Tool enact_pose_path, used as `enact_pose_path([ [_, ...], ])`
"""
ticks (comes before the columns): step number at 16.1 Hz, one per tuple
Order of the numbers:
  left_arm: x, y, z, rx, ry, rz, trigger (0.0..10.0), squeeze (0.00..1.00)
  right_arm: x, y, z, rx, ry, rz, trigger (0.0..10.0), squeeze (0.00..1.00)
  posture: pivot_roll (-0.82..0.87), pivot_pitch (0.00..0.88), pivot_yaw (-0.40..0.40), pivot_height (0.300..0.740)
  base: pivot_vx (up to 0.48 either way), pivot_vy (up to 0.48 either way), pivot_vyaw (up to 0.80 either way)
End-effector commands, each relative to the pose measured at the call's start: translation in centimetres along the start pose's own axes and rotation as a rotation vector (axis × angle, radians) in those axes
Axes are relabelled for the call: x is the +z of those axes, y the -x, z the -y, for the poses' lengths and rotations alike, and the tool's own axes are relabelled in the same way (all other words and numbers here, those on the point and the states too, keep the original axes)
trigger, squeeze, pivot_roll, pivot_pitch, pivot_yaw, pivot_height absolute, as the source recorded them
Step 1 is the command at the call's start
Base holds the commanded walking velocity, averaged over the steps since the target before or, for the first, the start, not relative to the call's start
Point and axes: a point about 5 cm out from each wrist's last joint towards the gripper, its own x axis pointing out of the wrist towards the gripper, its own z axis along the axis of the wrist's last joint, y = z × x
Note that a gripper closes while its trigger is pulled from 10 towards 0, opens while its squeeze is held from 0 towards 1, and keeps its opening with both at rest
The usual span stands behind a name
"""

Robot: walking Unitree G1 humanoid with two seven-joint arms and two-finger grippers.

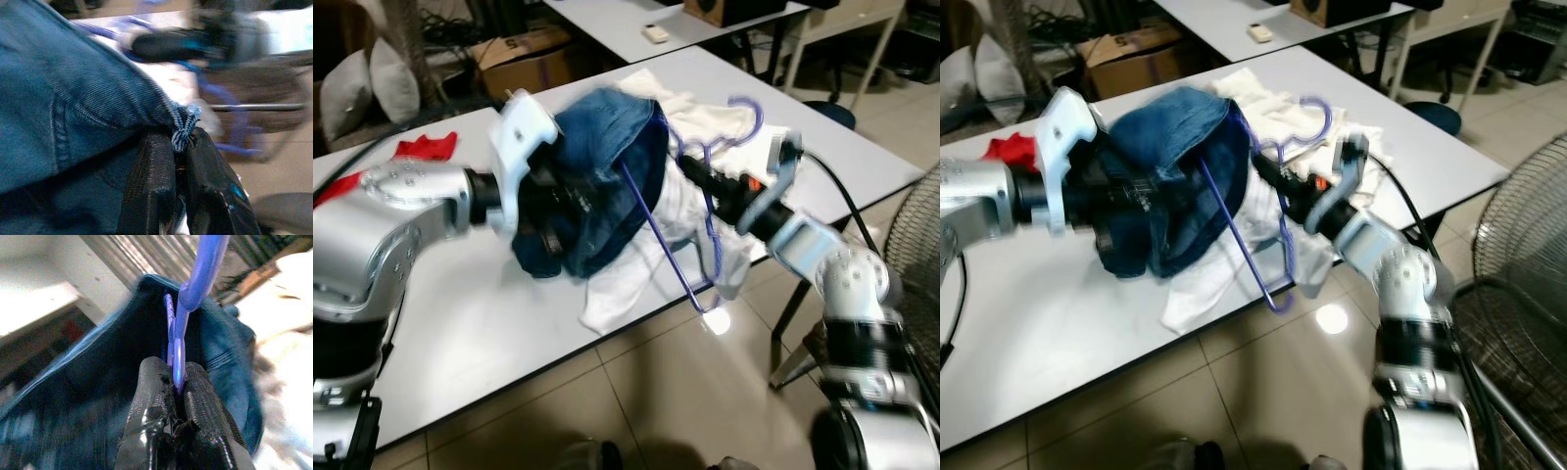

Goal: Hang hanger

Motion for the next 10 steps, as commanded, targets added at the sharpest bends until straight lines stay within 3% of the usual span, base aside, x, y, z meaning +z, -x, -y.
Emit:
enact_pose_path([
  [1, 1.1, 0.4, 1.1, -0.085, -0.008, 0.049, 0.0, 0.00, 1.0, -0.2, -0.2, 0.010, -0.027, 0.065, 10.0, 0.00, -0.12, 0.029, 0.133, 0.740, 0.000, 0.000, 0.00],
  [2, 3.6, 0.5, 1.3, -0.137, 0.047, 0.229, 0.0, 0.00, 1.5, -1.8, -0.3, -0.002, -0.039, 0.093, 10.0, 0.00, -0.11, 0.028, 0.125, 0.740, 0.000, 0.000, 0.00],
  [3, 5.2, 0.6, 0.5, -0.108, 0.095, 0.340, 0.0, 0.00, 1.7, -2.7, -0.4, -0.013, -0.042, 0.106, 10.0, 0.00, -0.10, 0.028, 0.126, 0.740, 0.000, 0.000, 0.00],
  [5, 7.3, 0.7, -0.5, -0.089, 0.171, 0.469, 0.0, 0.00, 2.0, -3.8, -0.4, -0.033, -0.072, 0.128, 10.0, 0.00, -0.09, 0.027, 0.126, 0.740, 0.000, 0.000, 0.00],
  [7, 8.4, 0.1, -0.7, -0.101, 0.238, 0.525, 0.0, 0.00, 2.3, -5.1, -0.4, -0.063, -0.149, 0.163, 10.0, 0.00, -0.09, 0.026, 0.130, 0.740, 0.000, 0.000, 0.00],
  [9, 7.5, -0.8, -0.7, -0.018, 0.182, 0.374, 0.0, 0.00, 2.8, -6.0, -0.8, -0.045, -0.220, 0.194, 10.0, 0.00, -0.08, 0.027, 0.136, 0.740, 0.000, 0.000, 0.00],
  [10, 5.3, -1.3, -1.6, 0.115, 0.077, 0.214, 0.0, 0.00, 2.8, -6.2, -1.2, -0.029, -0.203, 0.175, 10.0, 0.00, -0.08, 0.027, 0.136, 0.740, 0.000, 0.000, 0.00],
])
